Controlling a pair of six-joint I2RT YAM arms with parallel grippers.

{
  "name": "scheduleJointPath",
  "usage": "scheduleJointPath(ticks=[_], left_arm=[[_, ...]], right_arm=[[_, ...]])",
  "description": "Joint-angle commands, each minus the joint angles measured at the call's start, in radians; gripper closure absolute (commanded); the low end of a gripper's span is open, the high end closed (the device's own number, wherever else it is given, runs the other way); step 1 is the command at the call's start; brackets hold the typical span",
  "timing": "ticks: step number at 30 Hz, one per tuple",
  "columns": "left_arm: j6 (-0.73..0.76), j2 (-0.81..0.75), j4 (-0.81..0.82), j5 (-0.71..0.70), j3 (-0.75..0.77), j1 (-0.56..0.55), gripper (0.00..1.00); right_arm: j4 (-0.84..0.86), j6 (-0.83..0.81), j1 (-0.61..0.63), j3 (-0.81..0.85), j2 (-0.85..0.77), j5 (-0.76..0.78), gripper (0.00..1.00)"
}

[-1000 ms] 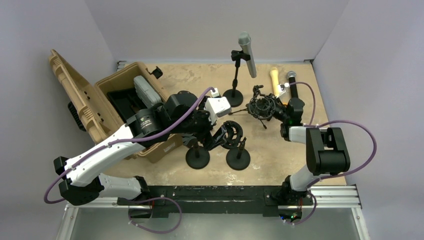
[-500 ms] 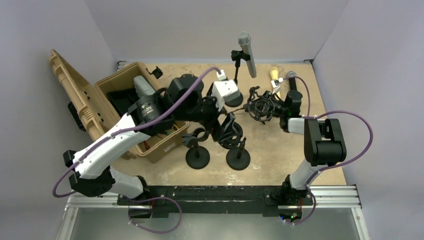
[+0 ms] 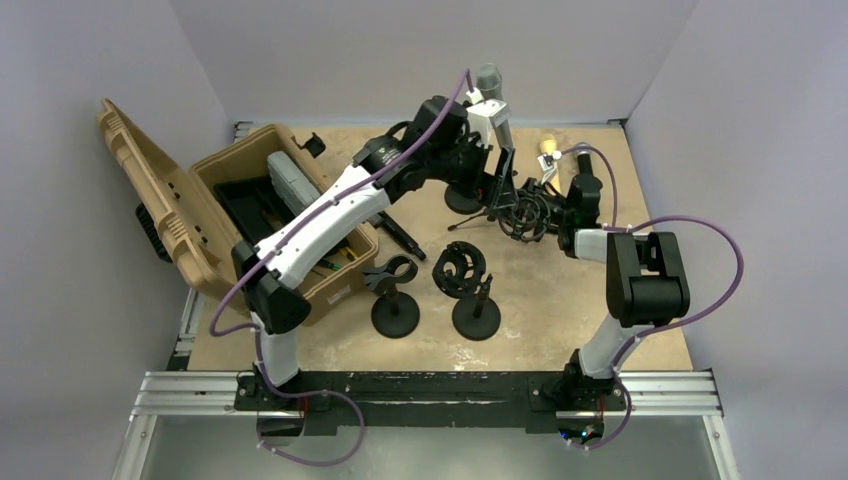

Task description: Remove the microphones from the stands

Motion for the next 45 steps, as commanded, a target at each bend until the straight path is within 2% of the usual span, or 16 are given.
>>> scheduleJointPath(ticks=[1, 5, 8, 18, 22, 27, 31, 37, 39, 42, 45], left_arm=[[-0.057, 0.033, 0.11, 0.014, 0.054, 0.036, 0.14], [-0.068, 0.076, 0.133, -0.022, 0.054, 0.042, 0.2], [-0.136, 0.09, 0.15, -0.028, 0.018, 0.045, 0.23], [-0.437, 0.0, 0.559, 0.144, -0.295, 0.047, 0.33], [-0.554, -0.001, 0.672, 0.162, -0.351, 0.051, 0.44], [-0.739, 0.009, 0.89, 0.204, -0.417, 0.06, 0.68], [-0.814, -0.026, 0.967, 0.193, -0.463, 0.062, 0.76], [-0.892, -0.094, 1.003, 0.167, -0.517, 0.064, 0.84], [-0.935, -0.114, 1.03, 0.152, -0.559, 0.066, 0.86], [-1.016, -0.134, 1.103, 0.132, -0.631, 0.072, 0.87], [-1.115, -0.133, 1.165, 0.118, -0.665, 0.078, 0.86]], right_arm=[[0.012, -0.004, 0.012, -0.013, 0.012, 0.02, 1.0], [-0.004, -0.014, 0.012, -0.005, 0.008, 0.026, 1.0], [-0.01, -0.016, 0.013, 0.003, 0.01, 0.028, 1.0], [-0.002, -0.007, 0.012, 0.007, 0.005, 0.046, 1.0], [0.028, 0.006, 0.014, -0.01, 0.0, 0.05, 1.0], [0.047, 0.001, 0.015, -0.036, -0.022, 0.062, 0.97], [0.019, -0.039, 0.015, -0.042, -0.06, 0.09, 0.81], [-0.019, -0.089, 0.015, -0.075, -0.139, 0.169, 0.48], [-0.004, -0.082, 0.015, -0.114, -0.178, 0.2, 0.4], [0.049, -0.065, 0.014, -0.178, -0.24, 0.228, 0.34], [0.183, -0.019, 0.015, -0.26, -0.291, 0.243, 0.32]])
